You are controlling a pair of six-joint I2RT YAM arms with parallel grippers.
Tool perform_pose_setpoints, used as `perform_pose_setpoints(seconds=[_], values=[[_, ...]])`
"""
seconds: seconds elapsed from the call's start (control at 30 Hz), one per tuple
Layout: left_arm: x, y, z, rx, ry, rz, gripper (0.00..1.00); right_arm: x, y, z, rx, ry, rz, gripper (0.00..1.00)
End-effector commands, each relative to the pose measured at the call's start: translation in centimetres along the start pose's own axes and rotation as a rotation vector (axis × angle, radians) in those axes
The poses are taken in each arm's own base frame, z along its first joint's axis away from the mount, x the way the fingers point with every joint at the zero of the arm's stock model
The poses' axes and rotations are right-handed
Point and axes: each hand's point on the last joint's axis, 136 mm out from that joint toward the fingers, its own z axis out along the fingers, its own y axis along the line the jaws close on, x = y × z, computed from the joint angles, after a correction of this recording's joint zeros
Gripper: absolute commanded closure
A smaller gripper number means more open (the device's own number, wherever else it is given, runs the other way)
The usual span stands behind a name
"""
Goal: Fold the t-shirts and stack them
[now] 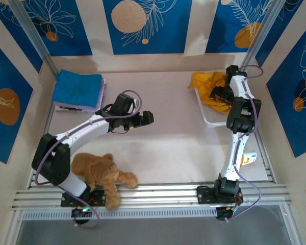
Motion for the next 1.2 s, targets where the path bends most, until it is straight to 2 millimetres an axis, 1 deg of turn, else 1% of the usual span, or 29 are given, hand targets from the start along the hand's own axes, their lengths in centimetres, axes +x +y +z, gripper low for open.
perform_pose_setpoints(seconds=[0.0,0.1,0.2,0.3,0.37,0.47,0.5,0.53,0.57,0.6,0.63,0.7,0.77,0.9,0.97,1.0,1.07,1.17], values=[[-0.3,0.7,0.2,-0.025,0.005,0.003,0.01,-1.1,-1.7,0.1,0.014,0.004,-0.010,0.01],[-0.5,0.6,0.3,-0.021,0.001,-0.003,0.01,-1.9,-1.0,-0.5,-0.053,-0.012,0.003,0.01],[-0.7,0.5,0.3,-0.015,-0.014,-0.011,0.01,-2.1,0.1,-0.9,-0.115,-0.015,0.003,0.00],[-0.8,0.5,0.4,-0.012,-0.018,-0.017,0.01,-1.9,0.6,-0.4,-0.148,-0.001,0.007,0.11],[-0.8,0.4,0.4,-0.009,-0.018,-0.019,0.01,-1.7,0.5,-0.4,-0.143,0.011,0.012,0.22],[-0.8,0.3,0.2,-0.006,-0.018,-0.013,0.01,-1.9,0.3,-1.3,-0.131,-0.011,0.008,0.37],[-0.8,0.2,0.1,-0.005,-0.020,-0.010,0.01,-2.2,0.2,-1.8,-0.130,-0.033,0.000,0.45],[-0.7,0.2,-0.1,-0.005,-0.021,-0.007,0.01,-2.6,0.1,-2.5,-0.122,-0.056,-0.006,0.56],[-0.7,0.1,-0.4,-0.005,-0.026,-0.003,0.01,-3.0,0.0,-3.2,-0.113,-0.078,-0.013,0.63],[-0.8,0.1,-0.6,-0.005,-0.031,0.003,0.01,-3.4,-0.1,-4.0,-0.109,-0.099,-0.021,0.73],[-0.9,0.1,-1.0,-0.011,-0.037,0.011,0.01,-3.9,0.0,-5.0,-0.110,-0.122,-0.028,0.81],[-1.2,0.1,-1.7,-0.014,-0.046,0.027,0.01,-4.4,0.3,-6.8,-0.120,-0.163,-0.043,1.00],[-1.6,0.0,-2.5,-0.009,-0.053,0.022,0.01,-4.9,0.8,-9.1,-0.119,-0.219,-0.061,1.00],[-2.4,-0.1,-4.4,0.013,-0.082,0.008,0.01,-5.7,1.7,-14.3,-0.095,-0.384,-0.074,1.00],[-2.7,0.0,-5.5,0.013,-0.101,0.016,0.01,-6.0,1.6,-17.0,-0.080,-0.484,-0.021,1.00],[-2.8,0.1,-6.0,0.014,-0.105,0.017,0.01,-6.5,1.8,-18.2,-0.091,-0.552,0.014,1.00],[-2.9,0.3,-7.1,0.025,-0.105,0.036,0.01,-6.8,2.2,-21.6,-0.119,-0.699,0.062,1.00],[-3.3,1.8,-9.9,0.007,-0.098,0.036,0.01,-6.6,4.6,-28.2,-0.214,-0.933,0.027,1.00]])
